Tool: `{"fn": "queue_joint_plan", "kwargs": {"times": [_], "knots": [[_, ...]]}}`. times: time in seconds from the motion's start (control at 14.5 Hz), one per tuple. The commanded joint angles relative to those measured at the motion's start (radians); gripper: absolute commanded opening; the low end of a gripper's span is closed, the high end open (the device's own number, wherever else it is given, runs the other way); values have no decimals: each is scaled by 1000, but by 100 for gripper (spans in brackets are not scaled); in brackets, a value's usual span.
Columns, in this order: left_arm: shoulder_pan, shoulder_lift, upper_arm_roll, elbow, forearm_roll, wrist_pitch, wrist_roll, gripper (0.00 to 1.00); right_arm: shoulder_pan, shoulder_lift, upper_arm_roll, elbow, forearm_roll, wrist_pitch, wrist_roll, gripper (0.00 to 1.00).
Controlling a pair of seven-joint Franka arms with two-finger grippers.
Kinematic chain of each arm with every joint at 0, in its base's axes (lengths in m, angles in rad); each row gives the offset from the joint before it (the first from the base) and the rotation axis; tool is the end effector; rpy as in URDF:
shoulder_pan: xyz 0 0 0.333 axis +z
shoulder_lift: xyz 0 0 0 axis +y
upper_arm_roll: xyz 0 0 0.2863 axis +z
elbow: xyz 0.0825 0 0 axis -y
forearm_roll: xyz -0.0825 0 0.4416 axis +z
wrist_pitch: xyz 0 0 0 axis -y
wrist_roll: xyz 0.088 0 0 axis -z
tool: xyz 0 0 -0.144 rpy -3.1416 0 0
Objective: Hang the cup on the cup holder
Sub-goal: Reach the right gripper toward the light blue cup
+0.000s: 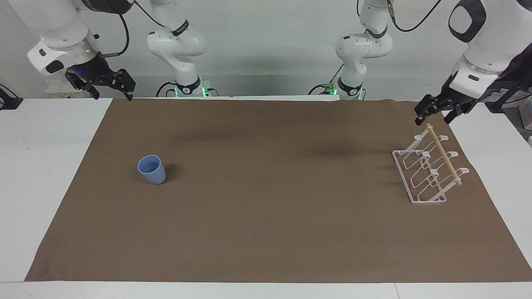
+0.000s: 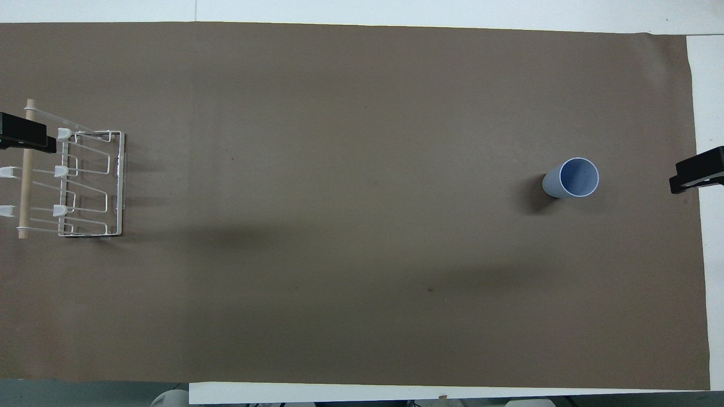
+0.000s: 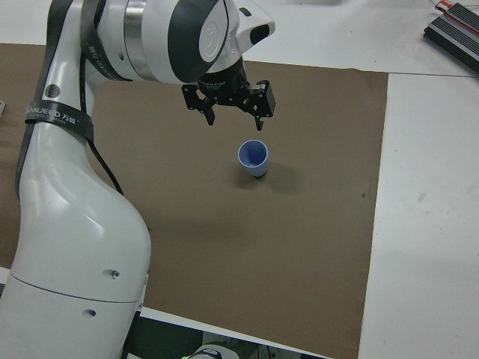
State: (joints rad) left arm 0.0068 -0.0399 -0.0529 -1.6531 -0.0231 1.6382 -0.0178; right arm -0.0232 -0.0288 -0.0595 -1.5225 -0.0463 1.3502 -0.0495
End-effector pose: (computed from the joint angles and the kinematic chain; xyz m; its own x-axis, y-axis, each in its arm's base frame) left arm 0.6065 -0.0316 0.5443 0.9993 -0.0267 0.0245 -0.0273 -0.9994 0.0214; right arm 0.5720 -0.0553 0.5828 0.9886 -0.0422 -0.1449 -0.0372 -0.9986 0.0373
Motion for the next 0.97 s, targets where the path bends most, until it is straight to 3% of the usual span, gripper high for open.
{"fn": "queue_joint_plan", "kwargs": {"times": [0.0, 0.21, 0.48, 0.9], "knots": [[-1, -12, -5, -2, 12, 3, 10, 100, -21, 7, 7, 16, 22, -5, -18, 100], [-1, -12, -5, -2, 12, 3, 9, 100, -18, 4, 7, 1, 19, 19, -21, 100], [-1, -12, -5, -4, 12, -1, 10, 100, -21, -69, 7, -237, 20, 286, -46, 100], [-2, -14, -5, -4, 12, -3, 9, 100, -38, 35, 6, -444, 25, 627, -139, 100]]}}
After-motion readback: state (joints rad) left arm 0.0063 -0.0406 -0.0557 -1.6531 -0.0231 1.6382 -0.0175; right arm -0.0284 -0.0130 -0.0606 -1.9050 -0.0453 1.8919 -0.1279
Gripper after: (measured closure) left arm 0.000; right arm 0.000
